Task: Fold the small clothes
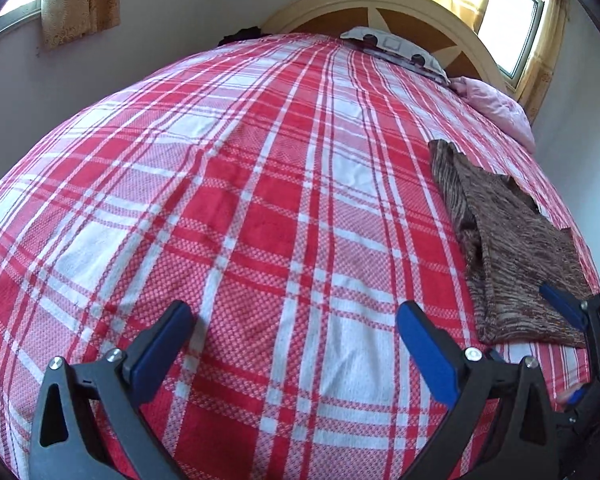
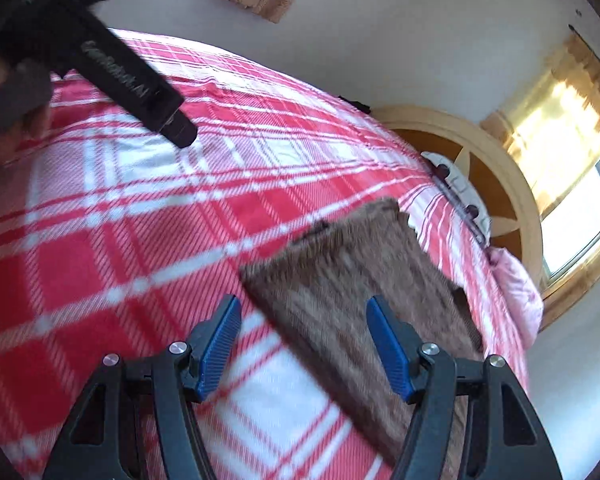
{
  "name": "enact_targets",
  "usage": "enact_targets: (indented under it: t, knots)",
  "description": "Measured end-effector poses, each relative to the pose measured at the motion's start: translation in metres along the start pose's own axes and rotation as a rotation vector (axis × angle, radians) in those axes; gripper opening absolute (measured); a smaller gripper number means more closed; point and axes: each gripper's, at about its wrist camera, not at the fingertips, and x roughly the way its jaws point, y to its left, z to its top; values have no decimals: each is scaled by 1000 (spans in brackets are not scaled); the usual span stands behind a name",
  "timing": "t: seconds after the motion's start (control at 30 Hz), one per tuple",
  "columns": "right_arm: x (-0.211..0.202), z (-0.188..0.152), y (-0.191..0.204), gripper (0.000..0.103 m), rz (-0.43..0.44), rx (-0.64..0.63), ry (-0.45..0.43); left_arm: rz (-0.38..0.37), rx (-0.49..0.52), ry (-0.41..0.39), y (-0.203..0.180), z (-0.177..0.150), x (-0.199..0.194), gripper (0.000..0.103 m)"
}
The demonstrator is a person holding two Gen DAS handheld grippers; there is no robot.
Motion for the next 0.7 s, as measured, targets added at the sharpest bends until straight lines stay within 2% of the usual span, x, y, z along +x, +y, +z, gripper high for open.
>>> enact_targets:
  t: [0.1,0.13,0.17,0.23,0.27,0.37,0.47,0.63,0.7]
  knots:
    - [11,9,-3,66,-2,12,9,-28,-1,-1,3,5,0,103]
    - [12,10,-3,61,5,19,14,-47,-6,-5,5,8,1,103]
    - [14,10,-3,46,26,30,21,-66,-13,-11,7,12,1,103]
    - [14,7,0,33,46,31,30,-97,-20,-23,8,22,3,103]
    - [13,6,3,27,44,21,27,-110,-14,-29,7,28,4,103]
    - [12,6,7,17,48,13,25,-189,25,-38,-7,47,10,103]
    - [14,3,3,13,76,47,24,-295,63,-4,-30,71,24,103]
    - [19,-1,-12,11,125,134,24,-389,115,31,-66,101,52,103]
    - [22,-1,-14,11,132,151,28,-404,134,44,-79,109,64,103]
